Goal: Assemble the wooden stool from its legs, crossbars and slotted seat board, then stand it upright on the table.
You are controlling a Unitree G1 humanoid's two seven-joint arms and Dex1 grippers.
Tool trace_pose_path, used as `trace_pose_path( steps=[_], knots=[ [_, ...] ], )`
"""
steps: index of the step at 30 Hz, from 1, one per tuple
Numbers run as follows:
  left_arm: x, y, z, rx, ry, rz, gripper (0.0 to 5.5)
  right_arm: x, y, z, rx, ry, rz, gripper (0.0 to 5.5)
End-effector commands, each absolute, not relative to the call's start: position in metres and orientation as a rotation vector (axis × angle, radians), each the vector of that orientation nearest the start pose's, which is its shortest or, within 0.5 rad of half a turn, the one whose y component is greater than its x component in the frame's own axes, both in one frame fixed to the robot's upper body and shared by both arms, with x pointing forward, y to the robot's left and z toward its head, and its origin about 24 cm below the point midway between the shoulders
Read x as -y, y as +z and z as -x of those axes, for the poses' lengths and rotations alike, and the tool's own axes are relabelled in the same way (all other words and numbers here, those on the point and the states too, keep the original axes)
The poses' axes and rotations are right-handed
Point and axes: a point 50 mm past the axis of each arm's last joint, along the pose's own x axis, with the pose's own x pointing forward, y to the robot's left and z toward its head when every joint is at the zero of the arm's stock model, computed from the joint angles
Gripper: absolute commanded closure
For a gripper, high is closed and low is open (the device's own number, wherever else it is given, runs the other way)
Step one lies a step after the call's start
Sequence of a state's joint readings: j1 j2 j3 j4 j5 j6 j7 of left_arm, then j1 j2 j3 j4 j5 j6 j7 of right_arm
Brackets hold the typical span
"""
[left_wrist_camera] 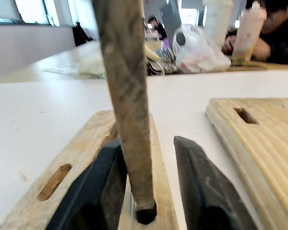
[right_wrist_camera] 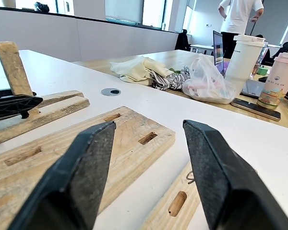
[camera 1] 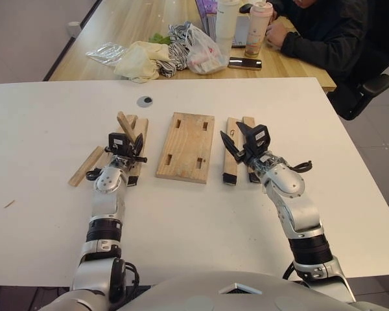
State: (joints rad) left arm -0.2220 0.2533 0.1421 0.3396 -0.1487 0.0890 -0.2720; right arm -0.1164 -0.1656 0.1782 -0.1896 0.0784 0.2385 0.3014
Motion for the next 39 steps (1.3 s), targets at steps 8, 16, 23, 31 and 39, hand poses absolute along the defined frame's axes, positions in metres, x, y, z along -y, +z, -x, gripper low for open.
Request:
trace_pose_path(
  steps=[8, 16, 23, 31, 39],
  knots=[
    [-0.221, 0.036, -0.258, -0.554, 0.049, -0.055, 2.41, 0.108, 0.084, -0.259, 0.012, 0.506, 0.103, 2.92],
    [-0.218, 0.032, -0.254, -0.623, 0.037, 0.001, 2.90, 0.107, 0.083, -0.259, 0.009, 0.506, 0.104, 2.92],
    [-0.216, 0.033, -0.256, -0.598, 0.032, 0.026, 3.52, 0.108, 0.084, -0.260, 0.013, 0.498, 0.103, 2.92],
    [-0.179, 0.116, -0.298, -0.089, -0.433, 0.598, 3.52, 0.128, 0.111, -0.284, -0.029, 0.570, -0.223, 2.92],
    [-0.154, 0.120, -0.292, -0.188, -1.055, 0.964, 3.52, 0.123, 0.162, -0.302, -0.262, 0.976, -0.905, 2.00]
  ],
)
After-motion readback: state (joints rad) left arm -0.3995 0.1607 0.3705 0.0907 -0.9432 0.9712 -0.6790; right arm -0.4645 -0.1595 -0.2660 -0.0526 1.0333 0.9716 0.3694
